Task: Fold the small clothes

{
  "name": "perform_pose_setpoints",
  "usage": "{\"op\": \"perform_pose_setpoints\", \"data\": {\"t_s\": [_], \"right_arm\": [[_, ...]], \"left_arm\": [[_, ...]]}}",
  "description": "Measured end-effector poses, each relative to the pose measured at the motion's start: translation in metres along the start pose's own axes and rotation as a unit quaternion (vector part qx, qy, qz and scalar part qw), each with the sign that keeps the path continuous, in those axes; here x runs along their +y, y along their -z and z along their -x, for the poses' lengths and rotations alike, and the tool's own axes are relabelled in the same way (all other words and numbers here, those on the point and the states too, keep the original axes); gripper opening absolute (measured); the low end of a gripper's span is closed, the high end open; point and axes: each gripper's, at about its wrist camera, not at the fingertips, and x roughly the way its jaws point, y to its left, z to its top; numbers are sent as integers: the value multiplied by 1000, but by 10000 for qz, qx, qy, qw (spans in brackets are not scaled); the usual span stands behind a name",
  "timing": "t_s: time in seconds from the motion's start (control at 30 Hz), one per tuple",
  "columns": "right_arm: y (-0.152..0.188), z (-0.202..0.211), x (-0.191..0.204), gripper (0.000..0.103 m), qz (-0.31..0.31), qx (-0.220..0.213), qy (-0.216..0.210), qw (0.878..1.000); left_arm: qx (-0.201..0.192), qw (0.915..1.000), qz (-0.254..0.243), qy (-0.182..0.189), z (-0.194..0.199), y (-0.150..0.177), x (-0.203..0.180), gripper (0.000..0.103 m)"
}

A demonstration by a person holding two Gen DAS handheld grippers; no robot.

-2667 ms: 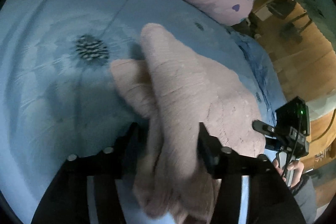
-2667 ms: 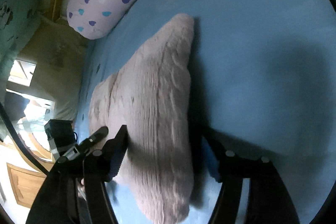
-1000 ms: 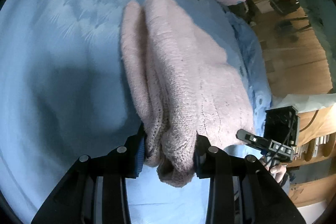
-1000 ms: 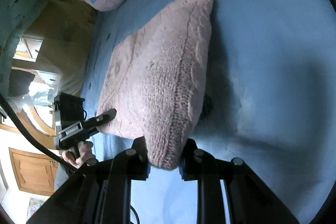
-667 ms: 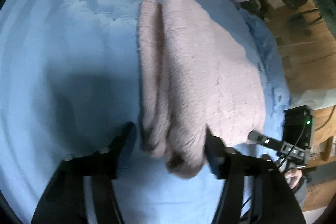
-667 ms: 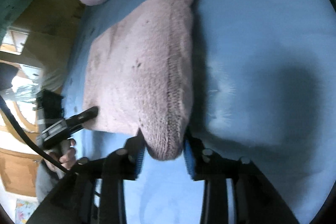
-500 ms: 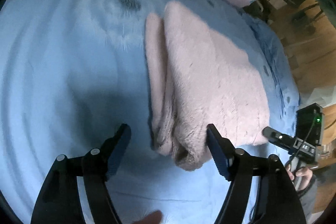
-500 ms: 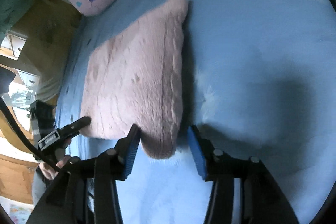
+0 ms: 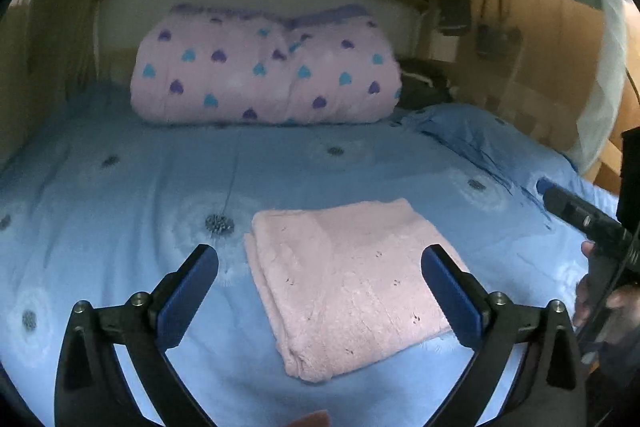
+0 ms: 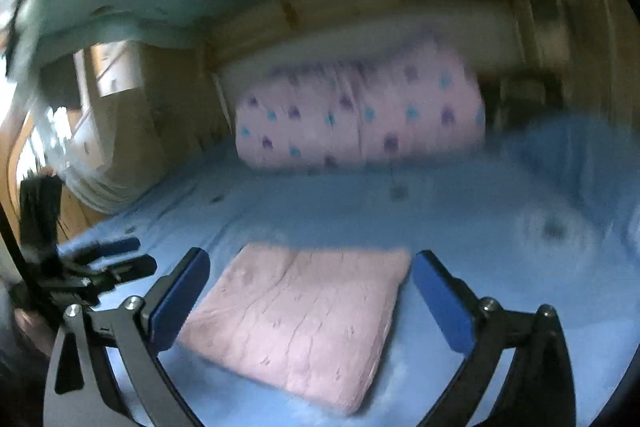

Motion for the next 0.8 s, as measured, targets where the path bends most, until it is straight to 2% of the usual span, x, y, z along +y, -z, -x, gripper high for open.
{"op": "perform_pose_setpoints", "data": {"t_s": [0.07,0.17,0.27,0.43,0.53,0.63,0.8], "right_arm": [[15,-3,16,103,388,-27,207,9990],[34,-15,35,103,924,370,119,9950],[45,-15,51,103,1245,526,56,9908],[70,-12,44,103,1021,754,-153,9918],[91,-21,41,103,999,982,-59,9901],[101,-30,48,103,1223,1186,21,9854],[103,-30,52,103,1301,1191,-17,9843]], "left_arm": [[17,9999,75,65,-3,11,1,98],[297,9991,279,102,-17,31,5,98],[407,9984,388,63,-26,50,5,98],[535,9974,344,-342,-44,82,3,98],[681,9970,227,-289,-49,97,0,98],[571,9978,165,-291,-44,98,-3,98],[494,9984,83,-261,-41,99,-6,98]]}}
